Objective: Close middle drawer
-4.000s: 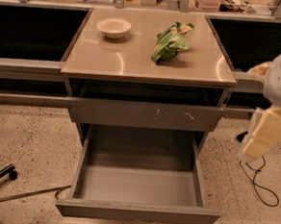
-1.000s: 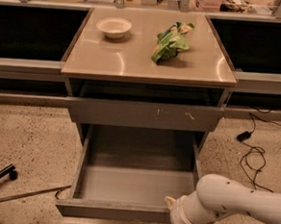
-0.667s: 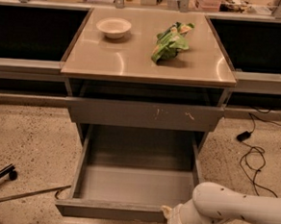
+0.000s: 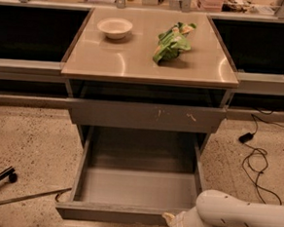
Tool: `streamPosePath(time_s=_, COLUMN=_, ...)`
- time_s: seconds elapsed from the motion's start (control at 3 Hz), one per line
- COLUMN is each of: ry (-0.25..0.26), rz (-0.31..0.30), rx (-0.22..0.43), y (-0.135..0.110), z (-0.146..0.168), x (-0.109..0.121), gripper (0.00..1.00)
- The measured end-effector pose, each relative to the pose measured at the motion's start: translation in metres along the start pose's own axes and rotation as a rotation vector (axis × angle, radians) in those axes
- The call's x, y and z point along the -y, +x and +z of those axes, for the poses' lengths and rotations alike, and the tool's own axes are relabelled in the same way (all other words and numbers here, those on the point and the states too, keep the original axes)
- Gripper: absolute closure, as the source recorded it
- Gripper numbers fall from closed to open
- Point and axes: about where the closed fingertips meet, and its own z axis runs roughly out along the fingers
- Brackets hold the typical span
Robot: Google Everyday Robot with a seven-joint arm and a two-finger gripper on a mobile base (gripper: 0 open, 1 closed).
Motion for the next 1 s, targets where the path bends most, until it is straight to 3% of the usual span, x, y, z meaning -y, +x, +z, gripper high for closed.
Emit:
streamPosePath(time_s=0.67, ry=-0.035, rz=0.022, rx=0.053, y=0.013, z=0.035, x=0.003, gripper=0.00)
streamPosePath(time_s=1.0, ry=-0.051, rz=0.001, rx=0.034, y=0.012, z=0.055, x=0.024, gripper=0.00)
